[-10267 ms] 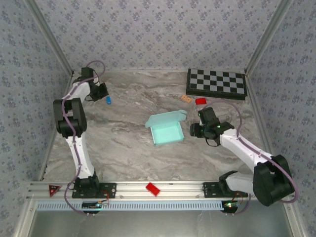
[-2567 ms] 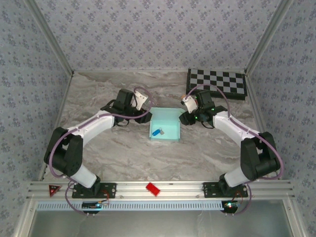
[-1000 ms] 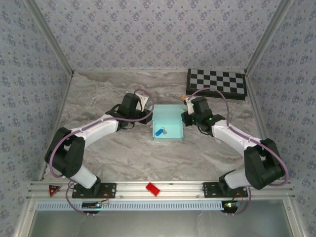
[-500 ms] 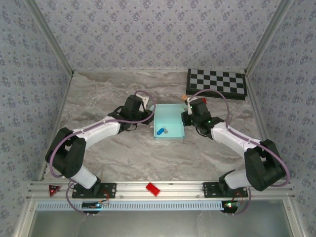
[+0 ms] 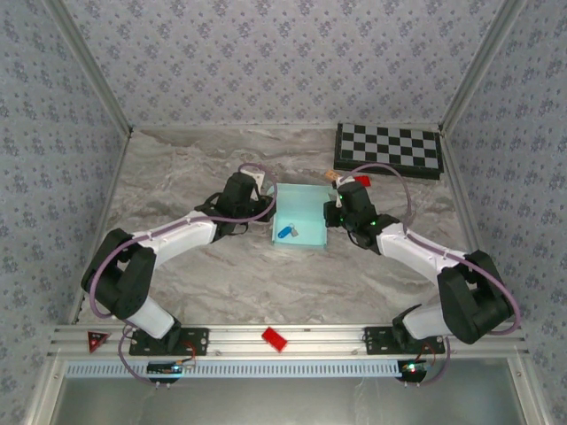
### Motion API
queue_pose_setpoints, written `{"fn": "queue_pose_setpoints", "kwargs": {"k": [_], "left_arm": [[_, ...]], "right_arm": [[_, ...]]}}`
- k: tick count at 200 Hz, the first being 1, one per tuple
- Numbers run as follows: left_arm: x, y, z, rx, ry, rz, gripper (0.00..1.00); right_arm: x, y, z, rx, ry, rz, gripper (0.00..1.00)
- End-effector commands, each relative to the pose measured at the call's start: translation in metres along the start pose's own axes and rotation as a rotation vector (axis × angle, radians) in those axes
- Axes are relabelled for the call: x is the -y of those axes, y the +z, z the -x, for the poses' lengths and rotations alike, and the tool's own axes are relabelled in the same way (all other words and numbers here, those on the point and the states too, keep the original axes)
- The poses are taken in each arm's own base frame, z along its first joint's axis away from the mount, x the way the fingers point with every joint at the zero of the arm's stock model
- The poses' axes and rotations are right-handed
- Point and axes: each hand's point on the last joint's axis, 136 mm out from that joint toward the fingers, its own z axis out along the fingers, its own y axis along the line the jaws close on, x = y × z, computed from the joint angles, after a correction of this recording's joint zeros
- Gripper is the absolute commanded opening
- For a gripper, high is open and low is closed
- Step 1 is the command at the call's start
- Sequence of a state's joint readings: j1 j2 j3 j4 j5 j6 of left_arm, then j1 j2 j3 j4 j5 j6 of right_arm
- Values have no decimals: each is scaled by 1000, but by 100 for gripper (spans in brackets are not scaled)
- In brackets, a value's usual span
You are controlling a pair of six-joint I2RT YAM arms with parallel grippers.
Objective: Fold the paper box
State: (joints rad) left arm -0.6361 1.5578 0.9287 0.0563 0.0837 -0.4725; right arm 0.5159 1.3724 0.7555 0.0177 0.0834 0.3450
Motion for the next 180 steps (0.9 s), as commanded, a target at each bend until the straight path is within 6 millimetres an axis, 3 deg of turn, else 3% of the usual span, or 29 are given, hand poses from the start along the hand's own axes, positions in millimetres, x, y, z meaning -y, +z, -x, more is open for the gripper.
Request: {"fn": "queue_pose_setpoints", "kwargs": {"k": [1, 101, 180], "left_arm": [[17, -5, 13, 43, -8, -71, 20], [22, 1, 10, 57, -59, -98, 27], [6, 5, 5, 86, -79, -35, 22]], "right_arm": [[-4, -5, 8, 42, 26, 9, 15], [-14, 0, 15, 64, 17, 24, 14], [-27, 13, 27, 108, -33, 24, 12]]}}
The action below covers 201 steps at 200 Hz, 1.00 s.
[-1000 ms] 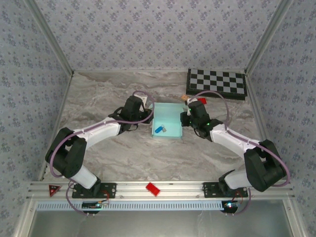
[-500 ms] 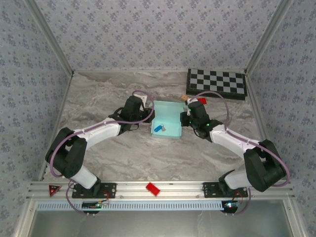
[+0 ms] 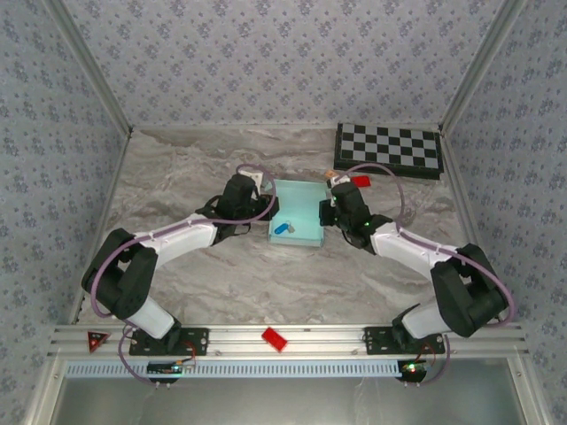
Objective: Fold the paper box
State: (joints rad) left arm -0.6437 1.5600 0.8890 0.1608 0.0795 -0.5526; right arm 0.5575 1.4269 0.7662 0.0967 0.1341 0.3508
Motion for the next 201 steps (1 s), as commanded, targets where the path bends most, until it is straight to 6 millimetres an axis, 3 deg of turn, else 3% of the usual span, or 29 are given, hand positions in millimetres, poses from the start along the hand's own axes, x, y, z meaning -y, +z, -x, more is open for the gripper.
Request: {"fn": "queue_pose_setpoints", "kwargs": {"k": [1, 84, 201], "left_arm": [[1, 3, 2, 34, -8, -2, 22], [-4, 0, 8, 90, 10, 20, 18], [-10, 3, 2, 111, 7, 14, 18]], "right_arm": [[-15, 3, 22, 68, -17, 28, 12], [-26, 8, 39, 125, -81, 40, 11], [-29, 12, 34, 186, -94, 3, 11]]}}
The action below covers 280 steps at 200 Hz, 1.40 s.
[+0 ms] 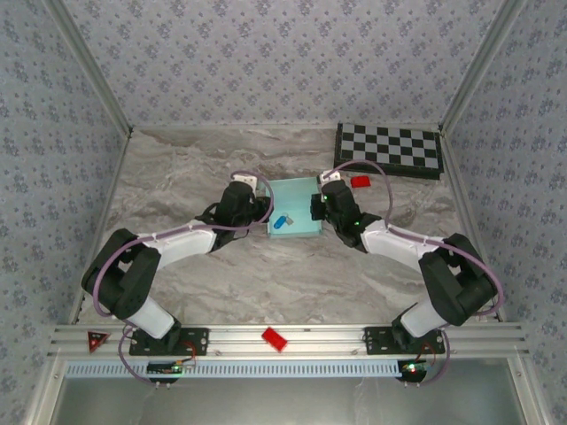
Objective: Fold the paper box
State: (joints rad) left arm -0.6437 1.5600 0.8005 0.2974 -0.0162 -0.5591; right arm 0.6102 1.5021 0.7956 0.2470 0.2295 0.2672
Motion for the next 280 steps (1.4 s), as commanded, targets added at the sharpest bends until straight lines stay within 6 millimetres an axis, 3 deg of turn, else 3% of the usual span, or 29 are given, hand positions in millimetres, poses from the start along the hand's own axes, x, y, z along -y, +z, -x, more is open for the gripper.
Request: {"fn": "queue_pose_setpoints", "kwargs": {"k": [1, 280], "left_arm": [[10, 1, 2, 20, 9, -42, 18], [4, 2, -28, 1, 14, -20, 14]], "right_arm": [[-10, 1, 11, 69, 1, 16, 11], [-4, -4, -30, 70, 55, -96, 10]]}}
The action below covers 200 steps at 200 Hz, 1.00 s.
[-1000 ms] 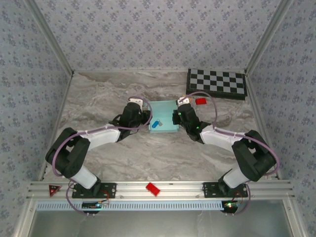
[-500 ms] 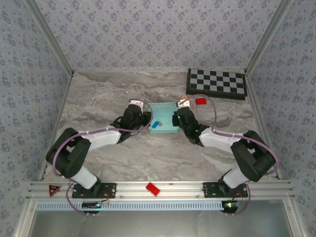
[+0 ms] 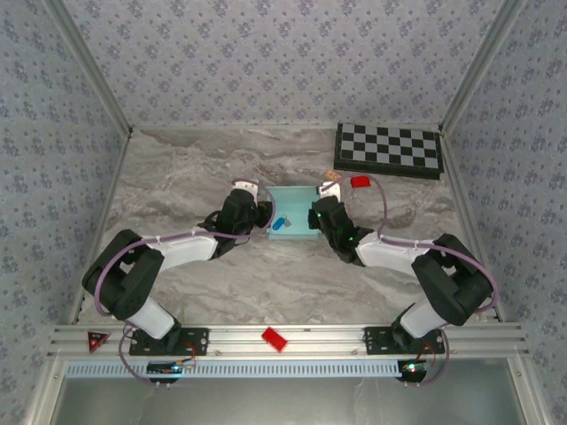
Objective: Fold the paper box
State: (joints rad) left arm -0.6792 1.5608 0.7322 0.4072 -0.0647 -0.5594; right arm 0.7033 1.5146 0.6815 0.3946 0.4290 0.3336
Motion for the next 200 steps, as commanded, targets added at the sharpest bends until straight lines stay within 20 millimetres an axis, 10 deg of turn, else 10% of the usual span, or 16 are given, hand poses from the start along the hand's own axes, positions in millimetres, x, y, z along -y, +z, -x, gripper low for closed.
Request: {"fn": "queue_pose_setpoints", "kwargs": {"k": [1, 200], "left_arm": [[2, 2, -19, -44, -1, -14, 14], [-3, -3, -36, -59, 7, 11, 14]], "right_arm": [[-5, 0, -7, -1, 27, 6, 10], [-11, -4, -31, -25, 21, -18, 10]]}}
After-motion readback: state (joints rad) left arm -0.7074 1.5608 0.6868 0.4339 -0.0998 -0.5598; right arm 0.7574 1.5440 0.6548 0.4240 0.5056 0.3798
